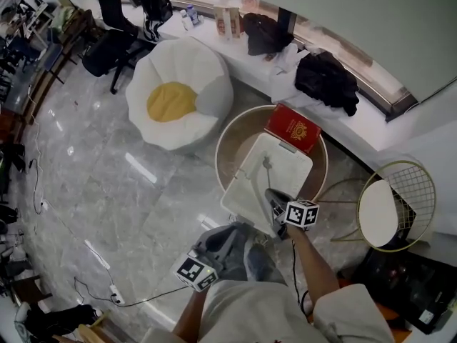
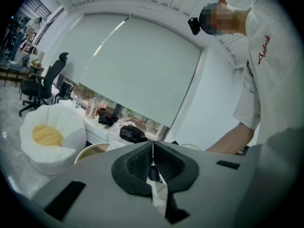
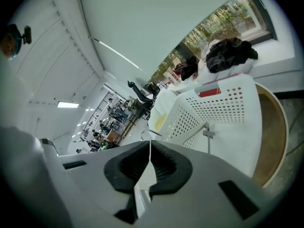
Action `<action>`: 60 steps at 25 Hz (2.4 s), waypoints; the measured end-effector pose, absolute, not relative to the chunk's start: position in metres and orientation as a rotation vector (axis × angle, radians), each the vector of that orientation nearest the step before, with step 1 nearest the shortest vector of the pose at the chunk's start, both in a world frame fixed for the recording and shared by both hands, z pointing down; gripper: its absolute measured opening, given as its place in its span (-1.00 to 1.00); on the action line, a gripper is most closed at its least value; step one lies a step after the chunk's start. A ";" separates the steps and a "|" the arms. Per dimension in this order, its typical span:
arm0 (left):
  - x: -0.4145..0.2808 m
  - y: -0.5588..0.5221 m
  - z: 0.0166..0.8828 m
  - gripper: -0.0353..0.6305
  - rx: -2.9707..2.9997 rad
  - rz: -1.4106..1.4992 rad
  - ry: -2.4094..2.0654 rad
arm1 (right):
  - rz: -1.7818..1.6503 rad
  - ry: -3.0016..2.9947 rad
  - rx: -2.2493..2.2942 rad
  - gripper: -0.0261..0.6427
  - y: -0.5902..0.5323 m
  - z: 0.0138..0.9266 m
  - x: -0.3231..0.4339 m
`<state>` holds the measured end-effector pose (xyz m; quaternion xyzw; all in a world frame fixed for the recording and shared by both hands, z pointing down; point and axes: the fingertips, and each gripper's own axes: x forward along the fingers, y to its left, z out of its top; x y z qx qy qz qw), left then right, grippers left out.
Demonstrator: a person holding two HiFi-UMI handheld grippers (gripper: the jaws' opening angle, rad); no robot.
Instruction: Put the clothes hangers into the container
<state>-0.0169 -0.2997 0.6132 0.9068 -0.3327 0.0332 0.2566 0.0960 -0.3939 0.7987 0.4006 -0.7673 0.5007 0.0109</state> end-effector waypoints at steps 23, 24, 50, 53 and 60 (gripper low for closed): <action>0.009 -0.246 0.544 -0.81 2.694 0.022 -0.945 | 0.176 -2.538 1.193 -0.82 -0.295 0.608 0.083; 0.010 -0.242 0.543 -0.81 2.697 0.019 -0.947 | 0.161 -2.544 1.199 -0.82 -0.288 0.603 0.082; -0.047 -0.130 0.530 -0.81 2.758 -0.046 -0.938 | -0.009 -2.570 1.382 -0.83 -0.141 0.535 0.027; -0.054 -0.104 0.527 -0.81 2.774 -0.049 -0.914 | -0.015 -2.558 1.407 -0.83 -0.113 0.530 0.018; -0.064 -0.044 0.525 -0.81 2.806 -0.051 -0.862 | -0.027 -2.523 1.449 -0.83 -0.052 0.527 0.007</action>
